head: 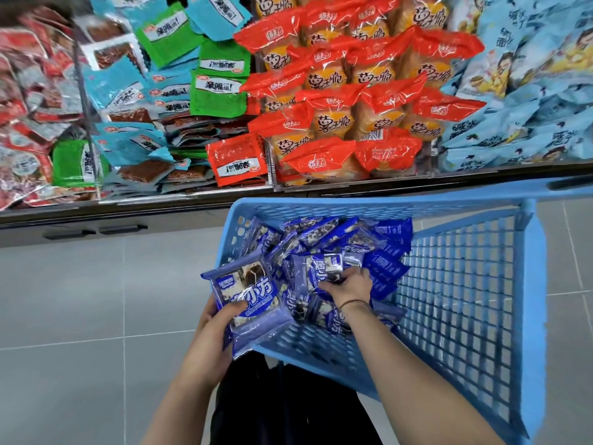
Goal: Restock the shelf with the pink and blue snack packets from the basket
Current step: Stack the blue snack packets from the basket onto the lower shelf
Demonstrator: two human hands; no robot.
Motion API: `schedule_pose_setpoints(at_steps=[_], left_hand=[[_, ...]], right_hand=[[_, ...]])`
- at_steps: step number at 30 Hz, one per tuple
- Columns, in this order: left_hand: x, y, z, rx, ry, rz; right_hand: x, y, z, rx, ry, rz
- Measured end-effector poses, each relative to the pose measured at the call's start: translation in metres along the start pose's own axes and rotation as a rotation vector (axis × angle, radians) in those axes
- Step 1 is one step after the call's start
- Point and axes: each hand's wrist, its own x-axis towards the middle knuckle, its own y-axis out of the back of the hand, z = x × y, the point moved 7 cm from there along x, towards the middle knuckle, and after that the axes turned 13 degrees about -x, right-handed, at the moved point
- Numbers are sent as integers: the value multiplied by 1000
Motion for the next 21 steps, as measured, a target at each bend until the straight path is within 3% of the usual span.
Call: schedule_pose_setpoints(at_steps=[5,11,13,15,17,21], left_hand=[[8,-11,0,20,-15,-25],[22,-16,15,441,-124,1],[25,-22,13,507,-75,-37],[25,-29,2,513,28,-85],[18,-39,-9,504,155,-117],[16,-54,-18,639,145,-193]], right_hand=[[-22,17,-7,476,167,-114],[-47,76,-4,858,268,-355],[-60,82,-16,783,388,-513],[-73,80,-31,558,515,-591],[-80,75,-46,394,588,-536],[-83,65,-55,436,529,-394]])
